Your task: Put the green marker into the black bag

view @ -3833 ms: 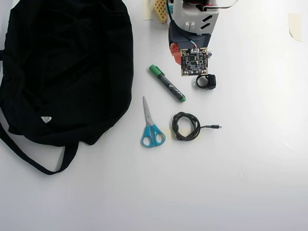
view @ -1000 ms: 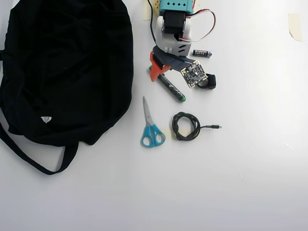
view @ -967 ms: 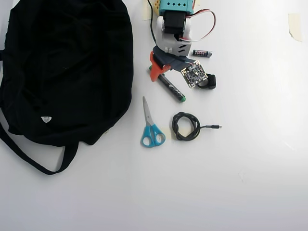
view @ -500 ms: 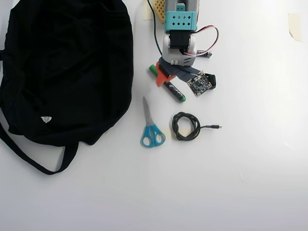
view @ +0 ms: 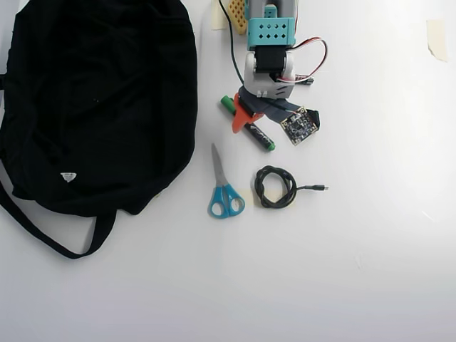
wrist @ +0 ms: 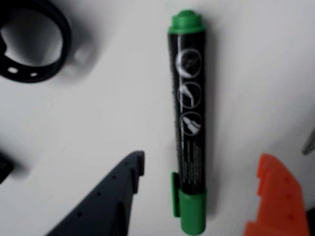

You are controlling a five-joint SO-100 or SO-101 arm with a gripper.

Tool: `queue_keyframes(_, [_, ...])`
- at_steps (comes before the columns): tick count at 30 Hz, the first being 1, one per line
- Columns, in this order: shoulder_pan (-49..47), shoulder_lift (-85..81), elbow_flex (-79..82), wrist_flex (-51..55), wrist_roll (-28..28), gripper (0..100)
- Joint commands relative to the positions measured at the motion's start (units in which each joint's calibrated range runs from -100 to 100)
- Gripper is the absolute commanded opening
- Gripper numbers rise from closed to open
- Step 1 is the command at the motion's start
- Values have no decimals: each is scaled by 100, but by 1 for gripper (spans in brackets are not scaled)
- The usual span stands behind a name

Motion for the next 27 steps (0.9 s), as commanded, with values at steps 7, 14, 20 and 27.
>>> queue_keyframes(7, [-40,120,-101,-157,-14,31])
queue_keyframes(14, [-100,403,-164,-295,-14,31])
queue_keyframes(20, [-152,585,-182,-450,-14,31])
queue_keyframes(27, [-137,759,-182,-536,-24,31])
